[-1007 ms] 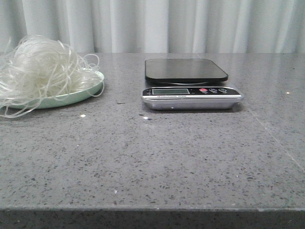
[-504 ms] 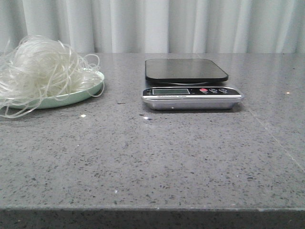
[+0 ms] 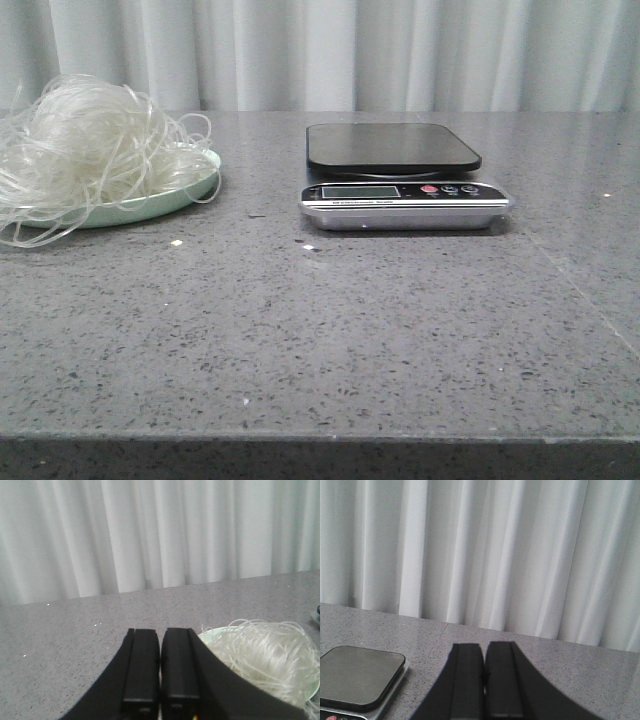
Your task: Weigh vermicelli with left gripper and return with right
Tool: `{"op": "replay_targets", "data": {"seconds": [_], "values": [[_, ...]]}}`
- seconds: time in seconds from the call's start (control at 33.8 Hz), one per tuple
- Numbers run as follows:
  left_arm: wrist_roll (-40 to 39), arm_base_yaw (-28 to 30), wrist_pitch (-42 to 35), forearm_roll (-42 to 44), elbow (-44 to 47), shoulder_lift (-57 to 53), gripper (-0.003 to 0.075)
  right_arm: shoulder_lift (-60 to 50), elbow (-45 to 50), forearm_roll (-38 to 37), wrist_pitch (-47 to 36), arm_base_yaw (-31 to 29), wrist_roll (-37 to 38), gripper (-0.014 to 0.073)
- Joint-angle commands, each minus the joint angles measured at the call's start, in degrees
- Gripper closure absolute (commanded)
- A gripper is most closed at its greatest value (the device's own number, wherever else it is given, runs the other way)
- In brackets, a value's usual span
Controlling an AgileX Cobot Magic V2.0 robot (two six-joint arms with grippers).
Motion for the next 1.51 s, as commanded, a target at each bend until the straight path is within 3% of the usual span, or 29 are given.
{"op": "replay_targets", "data": {"seconds": [0.0, 0.41, 0.5, 1.48], "values": [[-1.2, 1.9, -4.7, 0.5, 2.0, -3.5, 0.0583, 0.5, -1.4, -0.4, -3.5, -0.3, -0.3, 0.0442], [-1.2, 2.4, -6.2, -1.8, 19.3, -17.7, 0.0584, 0.5, -1.4, -0.4, -3.5, -0.3, -0.3, 0.0442], [-1.2, 2.4, -3.0, -2.2, 19.2, -17.7, 0.0583, 0.5, -1.4, -0.4, -3.5, -0.3, -0.3, 0.0442], [-1.2, 2.4, -3.2, -2.2, 19.2, -17.7, 0.0584, 0.5, -1.4, -0.4, -3.5, -0.3, -0.3, 0.0442]]}}
